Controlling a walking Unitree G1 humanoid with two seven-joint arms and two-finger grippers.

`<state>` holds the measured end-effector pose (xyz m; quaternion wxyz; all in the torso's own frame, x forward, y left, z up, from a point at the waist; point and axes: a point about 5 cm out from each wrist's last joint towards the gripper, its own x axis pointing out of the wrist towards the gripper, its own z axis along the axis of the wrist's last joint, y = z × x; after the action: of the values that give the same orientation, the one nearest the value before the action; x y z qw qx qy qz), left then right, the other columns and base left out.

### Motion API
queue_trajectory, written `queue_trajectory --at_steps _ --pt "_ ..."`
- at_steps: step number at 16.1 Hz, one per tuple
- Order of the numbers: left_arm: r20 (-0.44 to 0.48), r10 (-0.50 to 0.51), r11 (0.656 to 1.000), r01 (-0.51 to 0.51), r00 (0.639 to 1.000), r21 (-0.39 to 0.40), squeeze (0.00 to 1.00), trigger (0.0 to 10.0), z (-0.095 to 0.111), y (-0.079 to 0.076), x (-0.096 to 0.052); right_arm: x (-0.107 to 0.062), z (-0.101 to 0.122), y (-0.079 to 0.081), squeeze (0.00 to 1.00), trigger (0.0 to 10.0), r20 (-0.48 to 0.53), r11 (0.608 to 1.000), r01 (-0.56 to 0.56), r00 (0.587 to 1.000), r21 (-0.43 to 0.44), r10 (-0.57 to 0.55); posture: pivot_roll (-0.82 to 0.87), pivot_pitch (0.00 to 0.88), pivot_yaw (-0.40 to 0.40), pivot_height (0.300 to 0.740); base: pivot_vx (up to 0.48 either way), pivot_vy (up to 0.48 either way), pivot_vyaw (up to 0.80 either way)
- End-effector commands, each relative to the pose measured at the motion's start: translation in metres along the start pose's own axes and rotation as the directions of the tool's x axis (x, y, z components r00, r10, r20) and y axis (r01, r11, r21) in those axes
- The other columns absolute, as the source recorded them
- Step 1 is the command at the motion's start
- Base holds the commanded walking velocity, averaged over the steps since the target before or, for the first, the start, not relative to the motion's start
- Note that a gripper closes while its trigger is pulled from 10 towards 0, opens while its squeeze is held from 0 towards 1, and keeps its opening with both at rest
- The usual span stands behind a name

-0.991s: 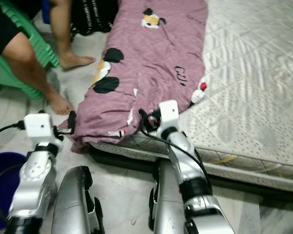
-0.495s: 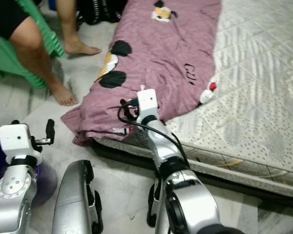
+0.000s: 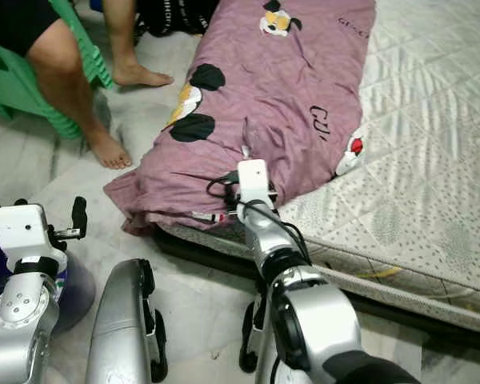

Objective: Clean up the room

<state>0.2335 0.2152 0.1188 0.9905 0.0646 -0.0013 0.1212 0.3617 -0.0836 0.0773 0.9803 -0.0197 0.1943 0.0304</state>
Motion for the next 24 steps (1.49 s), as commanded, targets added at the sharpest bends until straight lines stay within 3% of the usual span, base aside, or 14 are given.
queue_trajectory --at_steps 1,5,8,11,14,16,18,20,22,23,24 --pt "-0.028 -0.001 1.000 0.002 1.000 0.007 0.00 10.0 -0.004 -0.001 -0.002 -0.002 -0.025 -0.022 0.00 0.0 -0.111 0.994 0.097 0.990 0.045 -0.091 0.21 0.281 -0.069 0.563 0.000 0.000 0.00" --pt "-0.033 -0.013 1.000 0.013 0.999 0.000 0.00 10.0 -0.006 -0.003 0.001 -0.003 -0.022 -0.056 0.00 0.0 -0.074 0.980 0.173 0.983 0.102 -0.166 0.19 0.269 -0.059 0.563 0.000 0.000 0.00" --pt "-0.042 -0.042 0.999 0.041 0.998 -0.017 0.00 10.0 -0.009 -0.011 0.004 -0.023 -0.045 -0.085 0.00 0.0 -0.039 0.967 0.228 0.974 0.115 -0.225 0.14 0.258 -0.037 0.563 0.000 0.000 0.00" --pt "-0.038 -0.092 0.995 0.091 0.995 -0.031 0.00 10.0 -0.008 -0.021 0.012 -0.080 -0.072 -0.111 0.00 0.0 -0.041 0.956 0.280 0.960 0.088 -0.277 0.09 0.255 -0.016 0.563 0.000 0.000 0.00" --pt "-0.039 -0.136 0.990 0.134 0.990 -0.049 0.00 10.0 -0.009 -0.033 0.019 -0.131 -0.081 -0.124 0.00 0.0 -0.052 0.949 0.308 0.951 0.069 -0.305 0.03 0.255 0.004 0.563 0.000 0.000 0.00" --pt "-0.036 -0.153 0.987 0.150 0.988 -0.058 0.00 10.0 -0.010 -0.039 0.022 -0.152 -0.088 -0.135 0.00 0.0 -0.095 0.942 0.334 0.939 0.021 -0.331 0.01 0.253 0.005 0.563 0.000 0.000 0.00" --pt "-0.036 -0.152 0.987 0.150 0.988 -0.062 0.00 10.0 -0.011 -0.041 0.024 -0.161 -0.090 -0.148 0.00 0.0 -0.121 0.925 0.380 0.917 -0.027 -0.380 -0.01 0.245 0.000 0.563 0.000 0.000 0.00" --pt "-0.041 -0.143 0.987 0.139 0.989 -0.077 0.00 10.0 -0.013 -0.042 0.025 -0.159 -0.075 -0.168 0.00 0.0 -0.063 0.880 0.466 0.879 -0.086 -0.472 -0.02 0.239 -0.006 0.563 0.000 0.000 0.00" --pt "-0.037 -0.135 0.988 0.132 0.990 -0.083 0.00 10.0 -0.013 -0.043 0.027 -0.138 -0.038 -0.160 0.00 0.4 0.068 0.917 0.390 0.916 0.083 -0.395 -0.02 0.233 -0.010 0.563 0.000 0.000 0.00" --pt "-0.037 -0.133 0.988 0.129 0.990 -0.087 0.00 10.0 -0.013 -0.043 0.027 -0.131 -0.027 -0.153 0.00 10.0 0.116 0.940 0.325 0.935 0.103 -0.336 -0.01 0.226 -0.013 0.563 0.000 0.000 0.00" --pt "-0.039 -0.130 0.988 0.126 0.991 -0.094 0.00 10.0 -0.013 -0.043 0.027 -0.124 -0.014 -0.144 0.98 10.0 0.172 0.965 0.241 0.951 0.108 -0.256 -0.01 0.223 -0.014 0.563 0.000 0.000 0.00"
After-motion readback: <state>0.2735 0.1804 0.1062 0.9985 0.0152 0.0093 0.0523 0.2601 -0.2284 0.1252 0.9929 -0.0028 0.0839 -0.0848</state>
